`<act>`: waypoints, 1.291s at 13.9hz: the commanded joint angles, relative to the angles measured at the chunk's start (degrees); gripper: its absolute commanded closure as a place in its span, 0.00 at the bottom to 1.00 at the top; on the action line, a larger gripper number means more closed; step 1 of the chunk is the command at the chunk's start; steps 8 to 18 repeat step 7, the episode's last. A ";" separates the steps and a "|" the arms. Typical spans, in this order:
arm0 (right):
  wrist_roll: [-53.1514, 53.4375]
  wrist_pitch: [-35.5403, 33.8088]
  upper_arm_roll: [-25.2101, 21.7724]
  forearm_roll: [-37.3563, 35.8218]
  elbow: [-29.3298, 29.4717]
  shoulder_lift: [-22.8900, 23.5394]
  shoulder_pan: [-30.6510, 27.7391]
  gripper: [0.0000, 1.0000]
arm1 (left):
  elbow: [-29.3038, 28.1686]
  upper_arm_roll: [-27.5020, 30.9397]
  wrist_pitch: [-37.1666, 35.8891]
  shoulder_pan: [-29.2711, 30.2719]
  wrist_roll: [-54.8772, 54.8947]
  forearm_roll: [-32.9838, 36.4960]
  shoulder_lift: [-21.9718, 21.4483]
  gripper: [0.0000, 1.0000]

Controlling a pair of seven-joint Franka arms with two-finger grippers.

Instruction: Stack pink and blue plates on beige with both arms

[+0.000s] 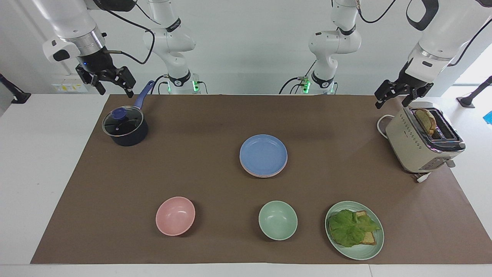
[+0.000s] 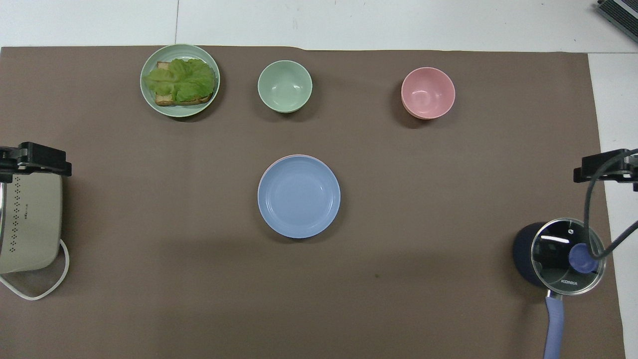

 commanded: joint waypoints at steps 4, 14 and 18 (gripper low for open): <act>-1.81 -1.31 0.73 -1.03 -0.78 -0.93 -1.00 0.00 | 0.09 -0.70 -0.63 1.05 0.47 0.69 -0.45 0.00; -1.72 -1.93 0.73 -0.94 -1.57 -1.64 -1.00 0.00 | 0.09 -0.70 -0.63 0.96 0.47 0.69 -0.45 0.00; -1.72 -1.93 0.73 -0.94 -1.57 -1.64 -1.00 0.00 | 0.09 -0.70 -0.63 0.96 0.47 0.69 -0.45 0.00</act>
